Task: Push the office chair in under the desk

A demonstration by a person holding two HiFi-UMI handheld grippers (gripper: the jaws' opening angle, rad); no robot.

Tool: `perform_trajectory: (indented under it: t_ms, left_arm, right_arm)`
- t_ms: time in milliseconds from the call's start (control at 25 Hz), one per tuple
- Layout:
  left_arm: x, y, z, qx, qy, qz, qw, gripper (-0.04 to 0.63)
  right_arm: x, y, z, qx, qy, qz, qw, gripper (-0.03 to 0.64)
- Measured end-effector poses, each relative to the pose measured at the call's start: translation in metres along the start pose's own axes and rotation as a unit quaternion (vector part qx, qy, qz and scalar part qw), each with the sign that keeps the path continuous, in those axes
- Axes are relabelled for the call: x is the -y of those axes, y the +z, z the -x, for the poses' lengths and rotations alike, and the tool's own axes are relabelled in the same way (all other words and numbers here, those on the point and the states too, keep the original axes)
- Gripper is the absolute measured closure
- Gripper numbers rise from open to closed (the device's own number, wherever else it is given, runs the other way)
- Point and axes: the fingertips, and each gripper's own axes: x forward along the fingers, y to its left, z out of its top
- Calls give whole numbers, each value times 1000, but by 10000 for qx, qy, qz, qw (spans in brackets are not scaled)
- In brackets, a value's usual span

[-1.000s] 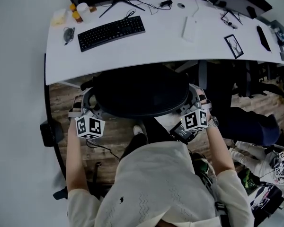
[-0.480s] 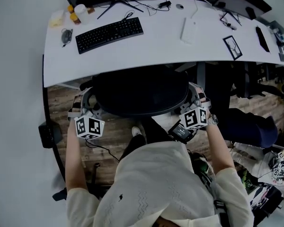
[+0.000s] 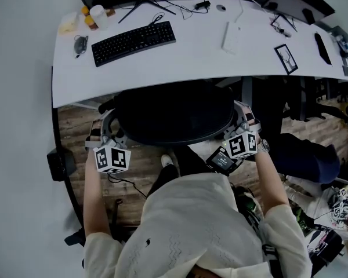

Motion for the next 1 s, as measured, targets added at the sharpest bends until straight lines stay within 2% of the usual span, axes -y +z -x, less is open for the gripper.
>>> perform_trajectory:
  t_ms: [1000]
  left_arm:
    - [6, 4, -8, -30, 94, 37, 9999, 367]
  right_arm:
    - [4, -11, -3, 67, -152, 52, 9998, 399]
